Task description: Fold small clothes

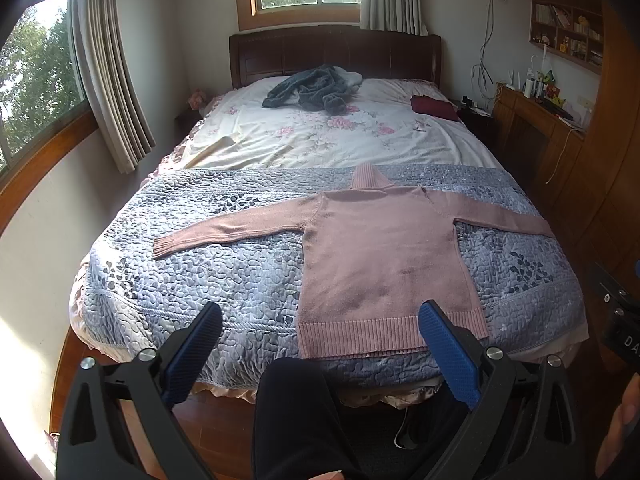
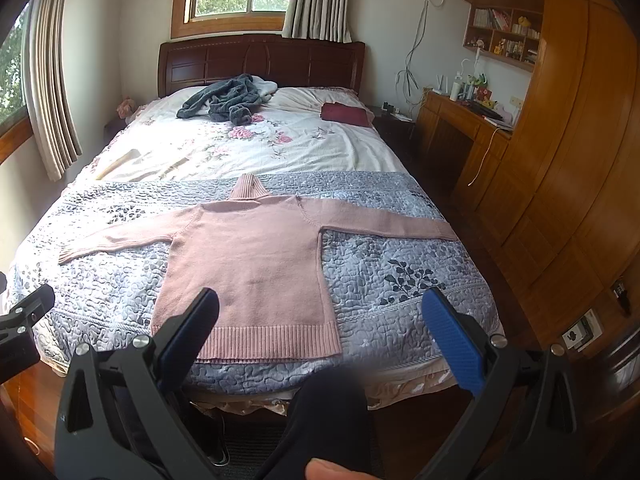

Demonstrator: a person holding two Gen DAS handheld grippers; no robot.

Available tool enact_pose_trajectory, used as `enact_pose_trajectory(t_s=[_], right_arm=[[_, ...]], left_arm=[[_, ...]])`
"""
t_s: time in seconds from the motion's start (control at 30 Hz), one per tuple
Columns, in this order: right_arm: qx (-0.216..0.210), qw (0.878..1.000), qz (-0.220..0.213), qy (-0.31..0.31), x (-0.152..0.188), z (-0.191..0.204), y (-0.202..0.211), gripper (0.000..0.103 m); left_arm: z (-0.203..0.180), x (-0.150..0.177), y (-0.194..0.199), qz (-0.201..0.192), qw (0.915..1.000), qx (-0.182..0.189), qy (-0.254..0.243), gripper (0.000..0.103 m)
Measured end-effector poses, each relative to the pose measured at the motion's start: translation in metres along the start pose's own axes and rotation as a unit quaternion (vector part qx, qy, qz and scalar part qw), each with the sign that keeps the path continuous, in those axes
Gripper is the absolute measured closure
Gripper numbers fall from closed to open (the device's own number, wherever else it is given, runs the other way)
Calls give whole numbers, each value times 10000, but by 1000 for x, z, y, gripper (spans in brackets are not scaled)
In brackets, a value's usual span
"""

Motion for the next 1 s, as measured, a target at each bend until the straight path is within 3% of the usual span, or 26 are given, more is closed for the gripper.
enact_pose_trajectory(t_s=[1.0], right_arm=[[-23,10000,-43,-3,-3,-2,0,3]], left_arm=[[3,-4,8,-140,9999,-64,10,4]])
Point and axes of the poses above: each gripper's, at about its wrist camera, not at the fingertips, and y roughly against the way its jaws point, z to its left, x to its underside, the point moved 5 cm from there along -y, roughly the way its jaws point, and after that the axes turned 15 degrees about -x, right-handed, at the moved point
